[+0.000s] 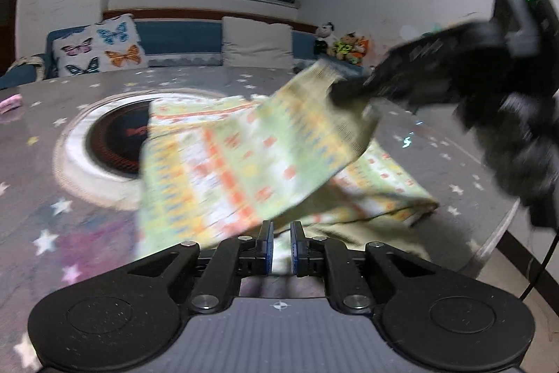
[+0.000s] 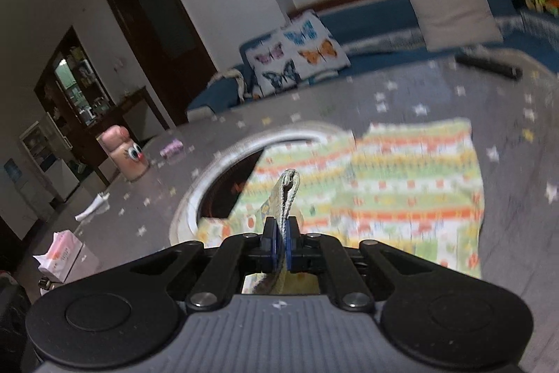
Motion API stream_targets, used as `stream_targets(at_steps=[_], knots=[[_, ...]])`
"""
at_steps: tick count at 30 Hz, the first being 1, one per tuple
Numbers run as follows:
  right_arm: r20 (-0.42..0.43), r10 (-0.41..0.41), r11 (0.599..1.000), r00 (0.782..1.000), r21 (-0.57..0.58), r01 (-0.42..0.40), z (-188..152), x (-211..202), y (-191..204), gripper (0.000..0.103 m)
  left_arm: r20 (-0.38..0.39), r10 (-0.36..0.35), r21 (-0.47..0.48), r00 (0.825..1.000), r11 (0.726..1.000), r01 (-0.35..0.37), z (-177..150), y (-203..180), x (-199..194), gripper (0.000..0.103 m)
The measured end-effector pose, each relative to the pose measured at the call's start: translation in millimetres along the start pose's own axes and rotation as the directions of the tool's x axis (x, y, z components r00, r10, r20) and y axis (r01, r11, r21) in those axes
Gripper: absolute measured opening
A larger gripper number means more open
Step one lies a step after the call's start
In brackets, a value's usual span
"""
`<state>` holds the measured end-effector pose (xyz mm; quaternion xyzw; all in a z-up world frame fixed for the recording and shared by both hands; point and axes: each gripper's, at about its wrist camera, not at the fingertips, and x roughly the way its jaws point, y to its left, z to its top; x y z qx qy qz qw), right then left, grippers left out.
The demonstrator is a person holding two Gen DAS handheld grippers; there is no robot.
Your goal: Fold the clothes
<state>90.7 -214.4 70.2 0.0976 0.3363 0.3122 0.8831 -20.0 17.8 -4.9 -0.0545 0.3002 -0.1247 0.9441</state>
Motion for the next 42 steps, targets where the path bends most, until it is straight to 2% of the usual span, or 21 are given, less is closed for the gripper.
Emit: stream_targets(at_steps=[3, 12, 16, 20, 23, 25, 30, 34, 38, 40, 42], knots=[[0.030, -0.002, 1.000, 1.000, -0.021, 0.003, 7.8, -10.1, 5.2, 0.004, -0.011, 0.042, -0.012, 0.999, 0.999, -0.042, -4.8, 10.6, -3.4, 0.023], [0.087, -0.066, 0.998, 0.994, -0.020, 0.068, 6.6, -29.2, -1.7, 0.004, -0.047, 0.094, -0.043, 0.994, 0.994, -0.096, -14.2, 32.1, -4.4, 0.025], [0.053, -0.124, 0.992, 0.991, 0.031, 0.122, -5.0, -17.1, -25.2, 0.004, -0.054, 0.097, -0.043, 0.994, 0.994, -0.099, -14.5, 37.0, -8.7, 0.026], [-0.035, -0.179, 0.981, 0.983, 0.068, 0.181, -23.3, 3.9, -48.6, 0.007, -0.057, 0.113, -0.029, 0.992, 0.993, -0.115, -8.6, 39.9, -15.0, 0.027], [-0.045, -0.255, 0.965, 0.966, 0.046, 0.257, -34.9, 6.7, -56.7, 0.008, -0.030, 0.137, -0.005, 0.990, 0.991, -0.137, 3.5, 41.8, -21.5, 0.029], [-0.028, -0.268, 0.963, 0.963, 0.028, 0.269, -35.7, 2.5, -57.5, 0.008, -0.013, 0.146, -0.008, 0.989, 0.989, -0.147, 15.4, 43.5, -19.5, 0.029], [-0.019, -0.221, 0.974, 0.975, -0.048, 0.220, -35.7, 8.6, -45.1, 0.008, 0.006, 0.155, -0.032, 0.988, 0.987, -0.155, 43.7, 43.8, 6.9, 0.028], [-0.030, -0.192, 0.977, 0.981, -0.103, 0.188, -37.5, 23.1, -34.1, 0.008, -0.010, 0.137, -0.043, 0.991, 0.990, -0.137, 60.1, 43.5, 37.3, 0.026], [-0.033, -0.182, 0.974, 0.983, -0.147, 0.175, -38.4, 34.6, -32.6, 0.008, -0.035, 0.136, -0.011, 0.990, 0.991, -0.137, 64.7, 40.9, 64.0, 0.023], [-0.037, -0.177, 0.973, 0.984, -0.158, 0.169, -38.6, 38.8, -33.5, 0.008, -0.052, 0.159, 0.002, 0.986, 0.987, -0.159, 62.5, 43.3, 75.2, 0.023], [-0.043, -0.189, 0.968, 0.981, -0.174, 0.179, -39.3, 45.6, -37.1, 0.008, -0.075, 0.180, 0.006, 0.981, 0.984, -0.180, 58.9, 48.3, 83.8, 0.018]])
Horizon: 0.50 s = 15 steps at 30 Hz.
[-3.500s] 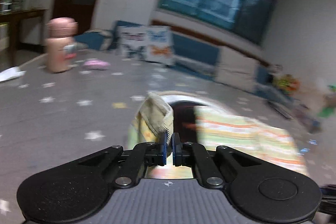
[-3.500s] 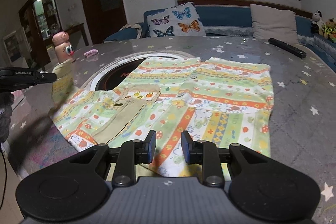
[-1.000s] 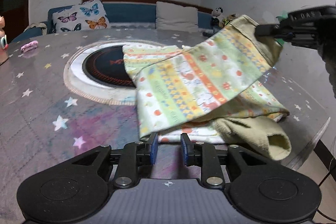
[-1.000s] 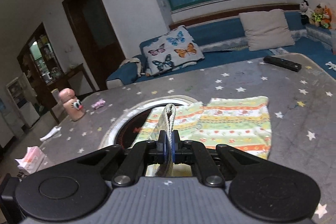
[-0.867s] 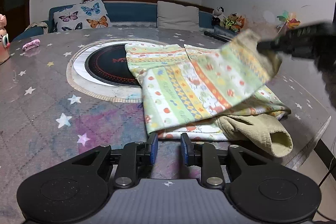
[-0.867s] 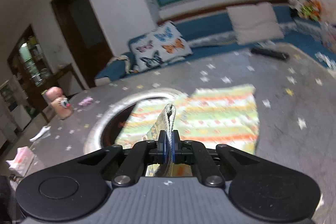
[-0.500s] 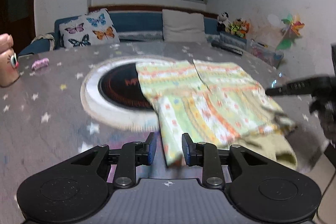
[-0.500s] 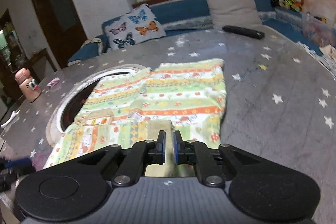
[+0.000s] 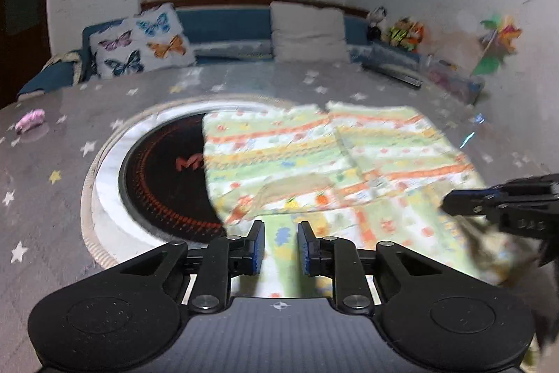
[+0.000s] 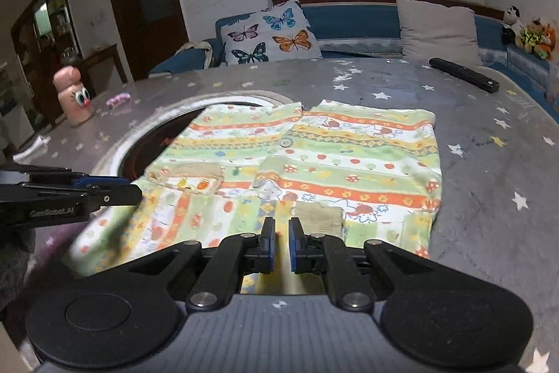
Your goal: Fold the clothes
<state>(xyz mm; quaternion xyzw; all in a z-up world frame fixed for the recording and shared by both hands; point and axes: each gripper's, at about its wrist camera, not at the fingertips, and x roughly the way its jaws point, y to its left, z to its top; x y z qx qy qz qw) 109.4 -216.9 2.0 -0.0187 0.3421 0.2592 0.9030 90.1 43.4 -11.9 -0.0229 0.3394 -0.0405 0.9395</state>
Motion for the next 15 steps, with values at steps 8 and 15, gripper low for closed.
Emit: stream_targets(at_steps=[8, 15], knots=[[-0.004, -0.011, 1.000, 1.000, -0.001, 0.011, 3.2, -0.2, -11.0, 0.009, 0.017, 0.014, 0.014, 1.000, 1.000, -0.014, 0.2, 6.5, -1.9, 0.017], [-0.016, 0.014, 1.000, 1.000, -0.019, -0.014, 5.9, 14.2, -5.4, 0.010, 0.004, 0.027, 0.058, 1.000, 0.998, -0.028, -0.3, 2.8, 8.7, 0.019]])
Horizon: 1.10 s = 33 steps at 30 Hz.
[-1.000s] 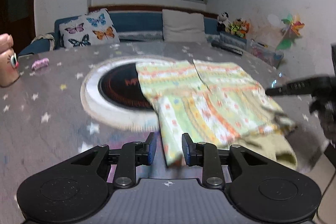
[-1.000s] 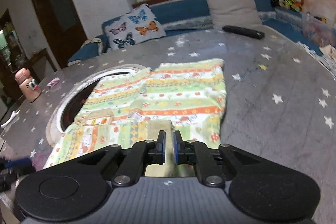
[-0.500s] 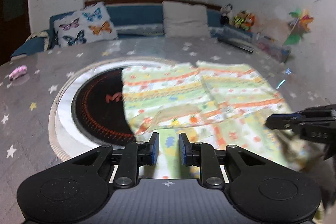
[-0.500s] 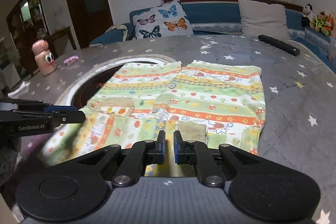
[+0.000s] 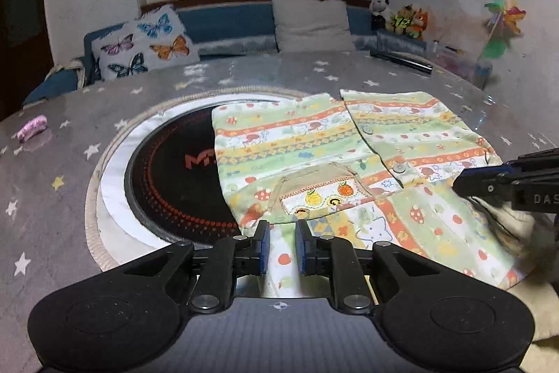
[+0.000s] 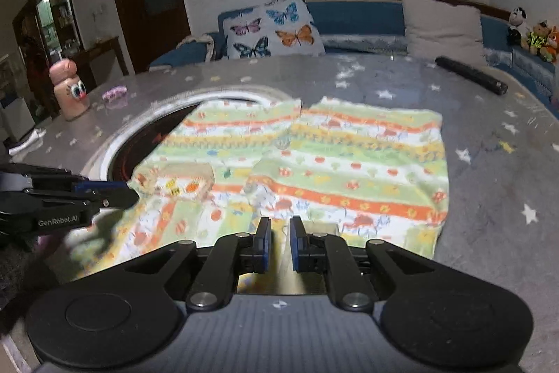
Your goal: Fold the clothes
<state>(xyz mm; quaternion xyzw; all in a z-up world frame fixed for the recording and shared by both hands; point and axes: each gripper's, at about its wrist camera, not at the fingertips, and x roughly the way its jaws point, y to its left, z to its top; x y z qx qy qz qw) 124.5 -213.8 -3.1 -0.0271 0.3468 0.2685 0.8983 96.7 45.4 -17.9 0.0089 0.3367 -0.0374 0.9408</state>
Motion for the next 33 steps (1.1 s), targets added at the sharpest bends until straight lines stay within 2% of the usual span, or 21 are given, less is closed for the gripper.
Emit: stream_targets(at_steps=[5, 9, 14, 24, 25, 27, 29, 33], knots=[[0.001, 0.010, 1.000, 1.000, -0.021, -0.010, -7.9, -16.6, 0.8, 0.011, 0.021, -0.024, 0.036, 0.999, 0.999, 0.024, -3.2, -8.3, -18.2, 0.019], [-0.016, 0.022, 0.999, 1.000, -0.040, -0.022, -20.8, -31.4, 3.0, 0.012, 0.041, -0.083, 0.082, 0.996, 0.993, 0.079, -9.4, -26.3, -34.4, 0.019], [-0.020, 0.009, 0.999, 1.000, -0.033, -0.010, -39.8, -45.5, 0.0, 0.015, 0.028, -0.143, 0.166, 0.989, 0.977, 0.137, -24.6, -51.5, -43.4, 0.019], [-0.013, 0.016, 0.999, 1.000, -0.041, -0.016, -53.7, -63.0, 0.2, 0.015, 0.023, -0.145, 0.262, 0.989, 0.956, 0.134, -49.9, -56.8, -69.4, 0.019], [-0.013, 0.015, 0.999, 1.000, -0.041, -0.015, -53.5, -63.6, 0.7, 0.015, 0.024, -0.144, 0.279, 0.989, 0.951, 0.132, -52.6, -57.2, -73.1, 0.020], [-0.012, 0.019, 0.999, 1.000, -0.036, -0.020, -53.3, -67.1, -0.2, 0.016, 0.031, -0.139, 0.320, 0.990, 0.939, 0.122, -58.8, -59.7, -80.5, 0.034], [-0.011, 0.023, 0.999, 1.000, -0.033, -0.024, -53.2, -70.7, -1.2, 0.016, 0.043, -0.141, 0.367, 0.989, 0.923, 0.115, -64.8, -64.8, -84.6, 0.042], [-0.017, 0.000, 0.998, 1.000, -0.068, -0.001, -57.6, -79.9, -0.7, 0.020, 0.065, -0.168, 0.459, 0.984, 0.881, 0.120, -74.0, -80.9, -87.2, 0.050]])
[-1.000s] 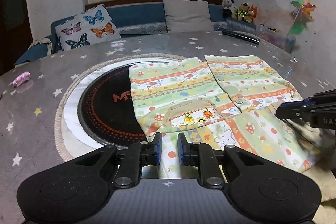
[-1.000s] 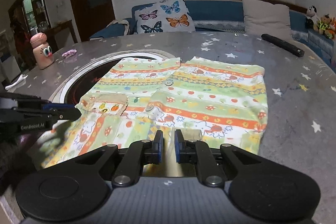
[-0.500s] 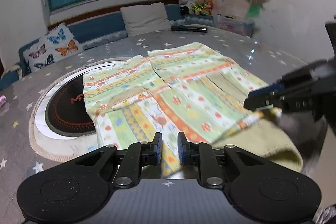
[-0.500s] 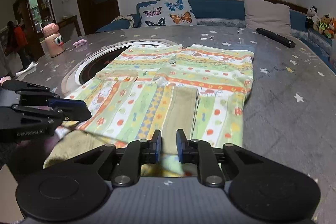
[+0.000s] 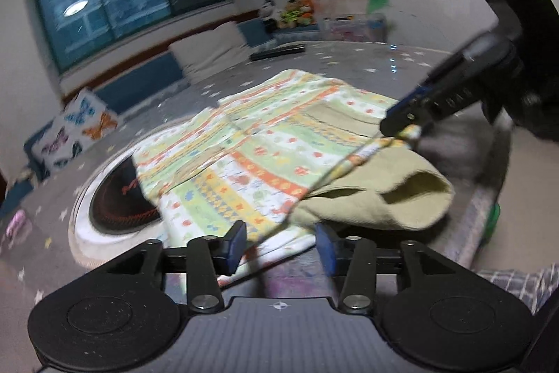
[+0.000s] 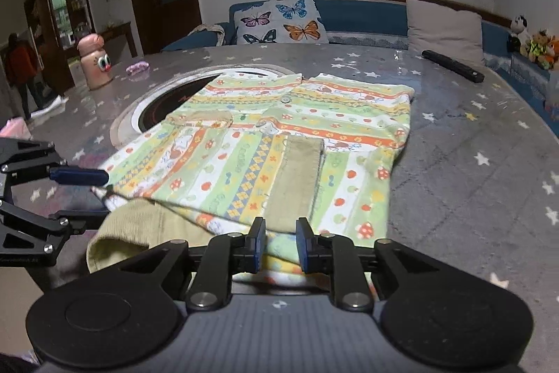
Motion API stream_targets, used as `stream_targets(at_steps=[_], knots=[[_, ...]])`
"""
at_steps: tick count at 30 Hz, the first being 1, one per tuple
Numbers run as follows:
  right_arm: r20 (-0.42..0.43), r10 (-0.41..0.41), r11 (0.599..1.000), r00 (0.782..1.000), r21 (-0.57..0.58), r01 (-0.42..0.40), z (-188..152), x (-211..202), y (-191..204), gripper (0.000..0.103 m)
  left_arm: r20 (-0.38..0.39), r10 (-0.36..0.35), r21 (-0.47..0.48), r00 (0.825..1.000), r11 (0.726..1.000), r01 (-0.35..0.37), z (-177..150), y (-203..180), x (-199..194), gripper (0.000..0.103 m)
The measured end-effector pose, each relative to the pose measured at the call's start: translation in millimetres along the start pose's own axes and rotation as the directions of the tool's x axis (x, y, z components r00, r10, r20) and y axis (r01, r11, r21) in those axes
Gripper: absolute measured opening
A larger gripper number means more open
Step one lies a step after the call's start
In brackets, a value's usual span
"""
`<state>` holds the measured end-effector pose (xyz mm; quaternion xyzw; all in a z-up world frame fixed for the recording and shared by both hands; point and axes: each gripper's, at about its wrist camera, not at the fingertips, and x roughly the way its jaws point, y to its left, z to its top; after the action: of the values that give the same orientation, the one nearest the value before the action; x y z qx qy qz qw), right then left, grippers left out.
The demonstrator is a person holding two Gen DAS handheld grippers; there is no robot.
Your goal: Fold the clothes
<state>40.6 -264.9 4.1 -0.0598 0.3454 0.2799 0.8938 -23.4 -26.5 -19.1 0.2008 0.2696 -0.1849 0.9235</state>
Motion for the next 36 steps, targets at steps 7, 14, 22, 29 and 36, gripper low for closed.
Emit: stream_targets(at_steps=[7, 14, 22, 29, 36], knots=[[-0.010, -0.041, 0.992, 0.999, -0.123, 0.040, -12.9, -18.7, 7.1, 0.030, 0.056, -0.024, 0.083, 0.998, 0.996, 0.019, 8.8, -22.1, 13.4, 0.053], [-0.004, -0.037, 0.961, 0.999, -0.273, 0.035, -28.7, -26.4, 22.8, 0.041, 0.086, -0.061, -0.034, 0.994, 0.997, 0.064, 24.5, -1.9, 20.1, 0.012], [0.088, -0.010, 0.902, 0.996, -0.429, 0.046, -23.3, -10.1, 47.8, 0.052, 0.116, -0.078, -0.137, 0.990, 0.986, 0.093, 48.4, 22.3, 22.3, 0.010], [0.050, 0.068, 0.918, 0.996, -0.395, -0.043, -0.7, 14.8, 48.8, 0.021, 0.100, -0.075, -0.149, 0.992, 0.985, 0.090, 41.9, 28.7, 19.6, 0.016], [0.040, 0.127, 0.960, 0.991, -0.256, -0.112, 20.7, 7.5, 33.5, 0.015, 0.107, 0.009, -0.063, 0.994, 0.998, -0.002, 17.9, 20.4, -5.2, 0.048]])
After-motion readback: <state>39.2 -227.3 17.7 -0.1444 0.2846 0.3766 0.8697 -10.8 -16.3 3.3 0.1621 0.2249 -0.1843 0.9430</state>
